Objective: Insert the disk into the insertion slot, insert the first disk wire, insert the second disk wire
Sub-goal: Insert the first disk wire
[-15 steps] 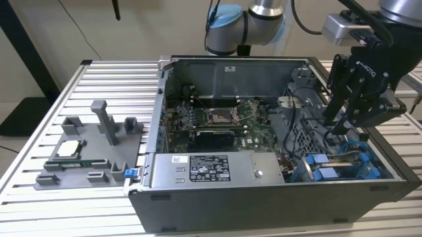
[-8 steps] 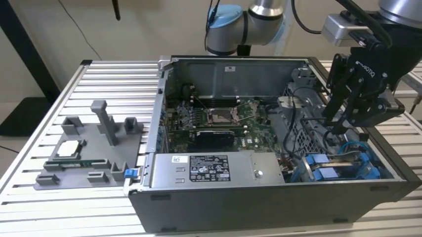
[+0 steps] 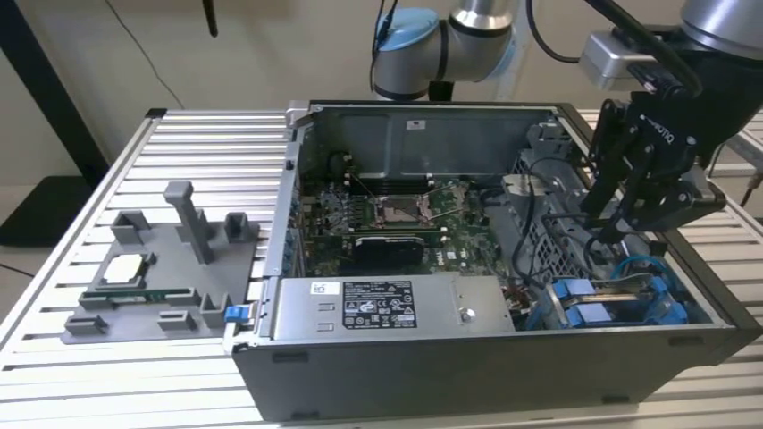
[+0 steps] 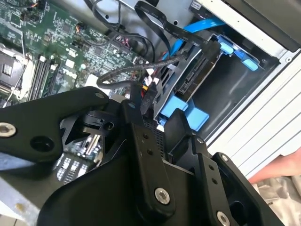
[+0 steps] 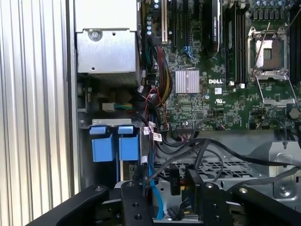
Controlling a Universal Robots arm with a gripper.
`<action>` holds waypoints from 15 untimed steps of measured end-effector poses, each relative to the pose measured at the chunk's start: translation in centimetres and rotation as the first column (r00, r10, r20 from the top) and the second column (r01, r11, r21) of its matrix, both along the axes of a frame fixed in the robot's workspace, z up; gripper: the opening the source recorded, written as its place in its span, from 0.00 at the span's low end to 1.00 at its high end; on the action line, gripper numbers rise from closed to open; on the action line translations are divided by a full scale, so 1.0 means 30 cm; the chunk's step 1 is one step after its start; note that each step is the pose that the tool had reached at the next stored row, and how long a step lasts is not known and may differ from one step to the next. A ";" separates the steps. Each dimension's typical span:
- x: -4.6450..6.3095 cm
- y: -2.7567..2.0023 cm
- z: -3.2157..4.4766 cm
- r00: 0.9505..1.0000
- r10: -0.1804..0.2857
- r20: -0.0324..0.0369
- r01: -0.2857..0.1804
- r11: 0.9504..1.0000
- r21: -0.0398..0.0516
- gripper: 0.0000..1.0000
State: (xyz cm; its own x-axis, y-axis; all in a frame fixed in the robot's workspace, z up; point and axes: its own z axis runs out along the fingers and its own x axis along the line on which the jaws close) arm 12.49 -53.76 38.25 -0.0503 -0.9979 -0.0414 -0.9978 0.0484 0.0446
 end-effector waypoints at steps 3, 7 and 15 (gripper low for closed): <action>0.000 0.000 -0.001 1.000 0.001 0.002 -0.001 1.000 0.019 1.00; 0.000 0.000 -0.002 1.000 0.001 0.003 -0.001 0.999 0.054 1.00; 0.000 -0.007 -0.001 1.000 0.021 0.004 -0.021 0.998 0.064 1.00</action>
State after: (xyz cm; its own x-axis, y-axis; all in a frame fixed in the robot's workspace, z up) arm 12.48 -53.97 38.21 -0.0293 -0.9940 -0.1052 -0.9987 0.0248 0.0436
